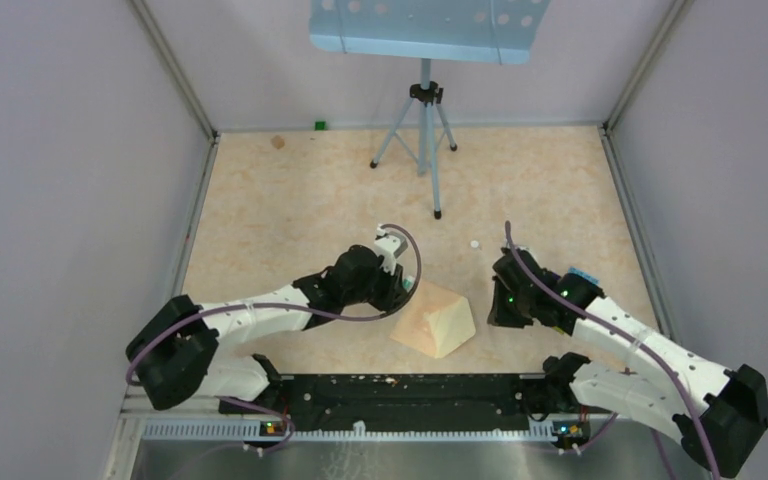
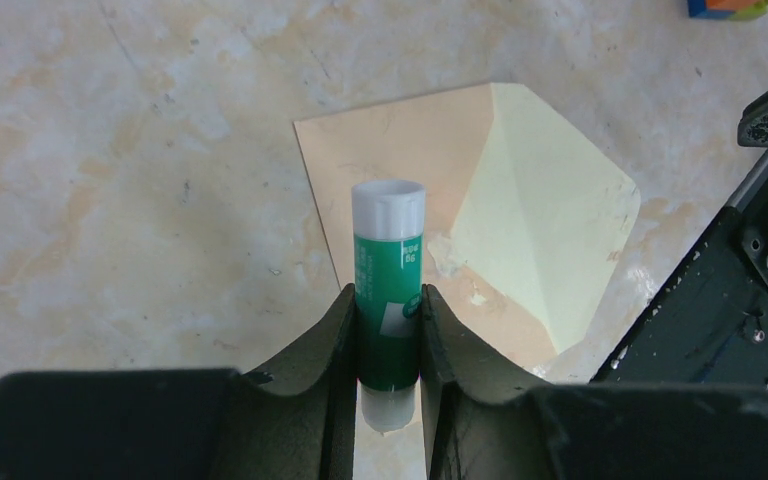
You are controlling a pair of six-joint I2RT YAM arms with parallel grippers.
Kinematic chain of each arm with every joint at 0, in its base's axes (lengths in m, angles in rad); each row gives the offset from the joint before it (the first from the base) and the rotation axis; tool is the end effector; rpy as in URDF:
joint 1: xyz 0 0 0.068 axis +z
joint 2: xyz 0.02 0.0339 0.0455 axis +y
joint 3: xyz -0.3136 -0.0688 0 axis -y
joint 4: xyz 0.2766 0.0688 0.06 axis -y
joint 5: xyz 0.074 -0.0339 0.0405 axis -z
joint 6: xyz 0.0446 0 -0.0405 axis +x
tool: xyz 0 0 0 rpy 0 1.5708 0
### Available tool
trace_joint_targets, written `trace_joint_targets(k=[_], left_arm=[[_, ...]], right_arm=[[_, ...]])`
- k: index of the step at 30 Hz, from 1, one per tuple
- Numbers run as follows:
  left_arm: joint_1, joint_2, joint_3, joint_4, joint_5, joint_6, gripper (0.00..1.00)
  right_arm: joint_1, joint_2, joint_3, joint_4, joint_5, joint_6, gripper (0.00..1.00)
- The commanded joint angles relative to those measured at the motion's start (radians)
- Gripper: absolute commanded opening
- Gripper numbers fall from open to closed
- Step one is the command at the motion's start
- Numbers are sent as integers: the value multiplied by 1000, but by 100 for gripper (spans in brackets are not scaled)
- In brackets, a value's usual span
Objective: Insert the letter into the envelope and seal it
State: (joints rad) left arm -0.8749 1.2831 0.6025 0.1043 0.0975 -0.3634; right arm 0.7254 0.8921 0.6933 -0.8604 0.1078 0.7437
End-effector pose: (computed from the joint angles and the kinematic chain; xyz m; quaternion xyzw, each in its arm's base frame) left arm 0.1781 -0.2200 0.2223 0.2446 0.8434 -0.3114 0.3631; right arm 0.1259 0.1053 0.2586 0.0225 0.9659 0.1307 0.2224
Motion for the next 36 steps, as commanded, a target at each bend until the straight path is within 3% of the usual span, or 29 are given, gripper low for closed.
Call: trace_joint_targets(k=[1,17,36], left_arm=[[3,66,41,17,78,-48,0],[3,179,37,-1,105,-107,0],[-12,297,56,-13,90,-209,0]], right_arm=[[-4,-22,-59,43,-15,65,9],[-3,59,-248,344,-201,125,0],[-42,286,-136,599,-291,92,0]])
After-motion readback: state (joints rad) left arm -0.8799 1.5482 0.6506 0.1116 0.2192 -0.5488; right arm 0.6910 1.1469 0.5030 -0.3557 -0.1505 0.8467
